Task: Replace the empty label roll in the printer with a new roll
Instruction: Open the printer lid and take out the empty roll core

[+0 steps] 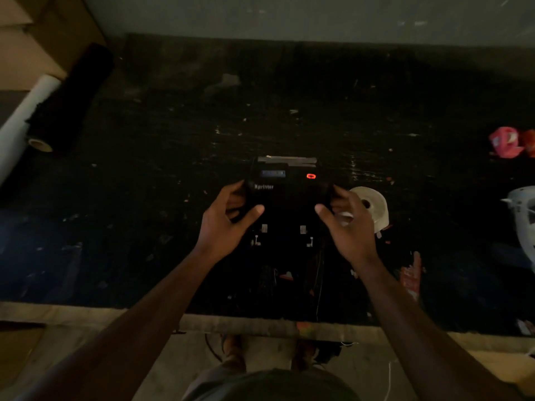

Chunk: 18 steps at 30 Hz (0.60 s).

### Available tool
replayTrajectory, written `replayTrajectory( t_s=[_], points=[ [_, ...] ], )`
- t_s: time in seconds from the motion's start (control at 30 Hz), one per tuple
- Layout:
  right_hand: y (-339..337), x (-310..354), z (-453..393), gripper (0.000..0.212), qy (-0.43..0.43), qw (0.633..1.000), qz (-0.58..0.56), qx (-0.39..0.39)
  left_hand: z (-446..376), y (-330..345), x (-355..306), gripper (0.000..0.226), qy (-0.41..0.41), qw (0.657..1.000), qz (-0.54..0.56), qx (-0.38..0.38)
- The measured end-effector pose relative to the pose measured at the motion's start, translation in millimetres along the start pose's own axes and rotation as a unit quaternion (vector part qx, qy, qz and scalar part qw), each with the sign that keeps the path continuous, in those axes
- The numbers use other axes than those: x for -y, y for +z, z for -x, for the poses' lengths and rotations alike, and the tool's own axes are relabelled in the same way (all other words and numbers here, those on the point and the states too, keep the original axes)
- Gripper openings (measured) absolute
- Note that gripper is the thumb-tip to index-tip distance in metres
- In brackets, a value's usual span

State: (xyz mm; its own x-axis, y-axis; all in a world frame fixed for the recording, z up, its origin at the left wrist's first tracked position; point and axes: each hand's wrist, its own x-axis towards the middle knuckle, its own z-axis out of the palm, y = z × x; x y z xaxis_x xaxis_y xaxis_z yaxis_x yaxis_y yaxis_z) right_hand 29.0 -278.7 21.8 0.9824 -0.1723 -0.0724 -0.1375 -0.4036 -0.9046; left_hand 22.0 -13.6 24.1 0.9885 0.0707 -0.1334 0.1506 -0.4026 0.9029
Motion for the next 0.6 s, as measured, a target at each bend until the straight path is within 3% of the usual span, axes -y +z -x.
replayTrajectory(
  t_s=[0.23,0.6],
  points=[
    [2.2,37.9,-64.7,0.049,-0.005,0.999,-0.024,-0.045,-64.2,-7.1,-25.7,0.072,0.003,0.999,0.021,-0.043],
    [6.5,35.7,-119.7,0.039,-0.02,0.999,-0.03,-0.03,-113.3,-8.3,-28.8,0.072,0.002,0.999,0.041,-0.033]
  ],
)
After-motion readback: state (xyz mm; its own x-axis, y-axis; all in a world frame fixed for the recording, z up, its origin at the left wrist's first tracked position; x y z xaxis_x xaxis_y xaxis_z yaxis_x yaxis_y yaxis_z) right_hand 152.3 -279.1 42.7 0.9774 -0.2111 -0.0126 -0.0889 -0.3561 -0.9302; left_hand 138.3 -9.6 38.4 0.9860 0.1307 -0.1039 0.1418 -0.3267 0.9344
